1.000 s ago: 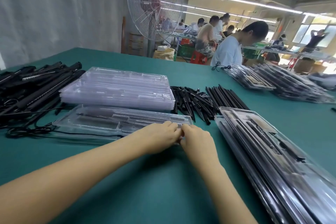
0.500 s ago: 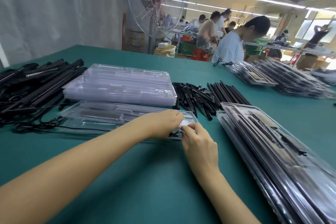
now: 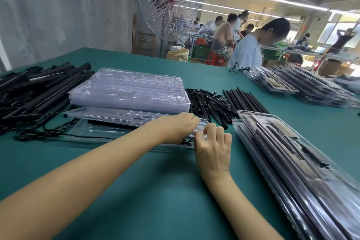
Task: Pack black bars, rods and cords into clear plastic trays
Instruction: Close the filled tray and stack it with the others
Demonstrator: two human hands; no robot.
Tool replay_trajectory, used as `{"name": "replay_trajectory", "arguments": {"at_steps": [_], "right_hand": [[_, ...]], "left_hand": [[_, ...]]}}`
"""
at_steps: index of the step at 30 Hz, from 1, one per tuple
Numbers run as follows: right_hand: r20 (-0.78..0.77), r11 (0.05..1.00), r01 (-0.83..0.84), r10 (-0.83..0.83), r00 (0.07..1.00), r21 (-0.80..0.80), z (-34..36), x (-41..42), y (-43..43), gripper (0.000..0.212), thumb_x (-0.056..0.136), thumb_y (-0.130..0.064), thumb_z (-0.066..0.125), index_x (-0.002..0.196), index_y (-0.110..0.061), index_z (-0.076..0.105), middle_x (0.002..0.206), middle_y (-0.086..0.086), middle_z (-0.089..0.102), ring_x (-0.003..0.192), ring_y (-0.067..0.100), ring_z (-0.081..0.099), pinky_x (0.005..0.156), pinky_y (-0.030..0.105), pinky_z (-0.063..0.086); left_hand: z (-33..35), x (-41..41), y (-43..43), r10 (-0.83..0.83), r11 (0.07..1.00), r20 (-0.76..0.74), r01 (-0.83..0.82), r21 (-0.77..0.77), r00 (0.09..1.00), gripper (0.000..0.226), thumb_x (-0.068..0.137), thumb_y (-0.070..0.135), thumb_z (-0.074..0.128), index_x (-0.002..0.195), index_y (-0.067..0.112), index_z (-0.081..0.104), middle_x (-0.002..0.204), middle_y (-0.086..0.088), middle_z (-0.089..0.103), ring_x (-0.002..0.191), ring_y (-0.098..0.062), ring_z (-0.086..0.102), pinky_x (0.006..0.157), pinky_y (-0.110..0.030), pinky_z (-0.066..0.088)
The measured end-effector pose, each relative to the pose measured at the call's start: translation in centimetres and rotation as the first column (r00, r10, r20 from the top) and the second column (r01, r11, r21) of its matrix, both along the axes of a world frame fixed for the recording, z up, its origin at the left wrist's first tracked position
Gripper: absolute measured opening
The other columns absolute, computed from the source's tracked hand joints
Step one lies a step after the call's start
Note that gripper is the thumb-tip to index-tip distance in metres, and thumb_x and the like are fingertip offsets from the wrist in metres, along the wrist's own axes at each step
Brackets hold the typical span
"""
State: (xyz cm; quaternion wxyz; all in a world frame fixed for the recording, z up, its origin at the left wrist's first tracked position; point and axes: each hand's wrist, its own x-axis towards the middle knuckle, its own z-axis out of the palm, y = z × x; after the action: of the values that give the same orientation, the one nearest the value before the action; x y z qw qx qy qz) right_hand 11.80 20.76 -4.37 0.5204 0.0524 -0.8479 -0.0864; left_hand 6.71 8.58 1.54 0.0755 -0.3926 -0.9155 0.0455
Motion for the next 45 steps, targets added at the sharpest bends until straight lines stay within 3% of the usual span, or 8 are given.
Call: {"name": "replay_trajectory", "arguments": {"at_steps": [6,15,19,24,29,37,41,45], "right_hand": [[0.047,0.997,-0.016,0.020,0.999,-0.078,-0.4,-0.3,-0.2,0.027,0.049,0.002,0.081,0.057,-0.012,0.060,0.065,0.009,0.055,0.056,0.026,0.053,0.051,0.031,0.038],[-0.051,0.999,-0.035,0.036,0.998,0.015,-0.2,-1.8,0.5,0.026,0.077,0.000,0.056,0.055,-0.013,0.057,0.061,0.007,0.052,0.051,0.024,0.050,0.050,0.030,0.036],[-0.037,0.999,-0.045,0.045,0.998,0.011,-0.5,-2.2,0.7,0.023,0.073,-0.004,0.070,0.057,-0.012,0.055,0.061,0.006,0.051,0.053,0.025,0.048,0.052,0.032,0.032],[-0.002,0.999,-0.032,0.032,0.999,0.023,-0.4,-2.2,0.7,0.026,0.063,-0.001,0.077,0.056,-0.012,0.055,0.059,0.006,0.050,0.052,0.024,0.049,0.051,0.031,0.034],[-0.032,0.999,-0.041,0.041,0.999,-0.001,-0.5,-2.0,0.7,0.025,0.081,-0.007,0.059,0.057,-0.013,0.059,0.059,0.005,0.052,0.052,0.024,0.050,0.054,0.033,0.029],[0.040,0.990,-0.135,0.138,0.990,-0.050,-0.5,-1.8,0.8,0.024,0.061,0.004,0.079,0.058,-0.011,0.059,0.060,0.006,0.053,0.053,0.025,0.051,0.058,0.032,0.023],[0.088,0.988,-0.131,0.138,0.987,-0.077,-0.5,-1.6,0.7,0.029,0.053,0.005,0.080,0.056,-0.012,0.057,0.059,0.004,0.053,0.053,0.024,0.050,0.054,0.032,0.031],[0.177,0.973,-0.146,0.178,0.968,-0.180,-0.4,-1.2,0.3,0.027,0.049,0.003,0.081,0.058,-0.009,0.058,0.064,0.007,0.057,0.060,0.027,0.055,0.053,0.031,0.041]], "left_hand": [[-0.1,-0.3,0.2,-0.033,0.997,-0.072,0.027,-0.074,0.997,0.025,0.086,-0.008,0.035,0.104,0.009,0.040,0.109,-0.010,0.044,0.083,-0.015,0.028,0.069,-0.022,0.016],[-0.6,-1.0,0.0,-0.013,1.000,-0.035,0.012,-0.007,0.999,0.023,0.087,-0.008,0.037,0.097,0.013,0.035,0.106,-0.008,0.043,0.083,-0.013,0.026,0.071,-0.023,0.021],[-0.2,-1.8,-0.1,-0.030,0.998,-0.049,0.032,0.049,0.998,0.004,0.098,0.013,0.041,0.097,0.009,0.042,0.106,-0.008,0.048,0.083,-0.013,0.032,0.074,-0.024,0.030],[1.5,-1.9,0.8,0.012,1.000,0.058,-0.011,-0.018,0.998,0.019,0.097,0.021,0.045,0.107,0.006,0.051,0.108,-0.008,0.053,0.091,-0.020,0.049,0.070,-0.026,0.035],[2.1,-1.5,2.4,-0.049,0.973,-0.020,0.043,-0.226,0.999,0.010,0.092,0.009,0.050,0.098,0.007,0.057,0.100,-0.008,0.057,0.081,-0.022,0.054,0.068,-0.035,0.047],[2.2,-1.3,2.0,-0.171,0.941,-0.269,0.076,-0.330,0.948,0.027,0.092,-0.006,0.037,0.113,0.005,0.050,0.109,-0.010,0.051,0.091,-0.023,0.054,0.066,-0.026,0.034],[4.8,-2.4,1.8,-0.071,0.967,-0.324,-0.015,-0.255,0.944,0.018,0.092,-0.006,0.041,0.098,0.008,0.048,0.088,-0.006,0.046,0.069,-0.020,0.042,0.058,-0.027,0.033],[5.5,-2.8,1.9,0.122,0.958,-0.316,-0.195,-0.209,0.941,0.005,0.094,0.007,0.044,0.091,0.010,0.041,0.092,-0.007,0.057,0.073,-0.023,0.048,0.056,-0.030,0.033]]}}
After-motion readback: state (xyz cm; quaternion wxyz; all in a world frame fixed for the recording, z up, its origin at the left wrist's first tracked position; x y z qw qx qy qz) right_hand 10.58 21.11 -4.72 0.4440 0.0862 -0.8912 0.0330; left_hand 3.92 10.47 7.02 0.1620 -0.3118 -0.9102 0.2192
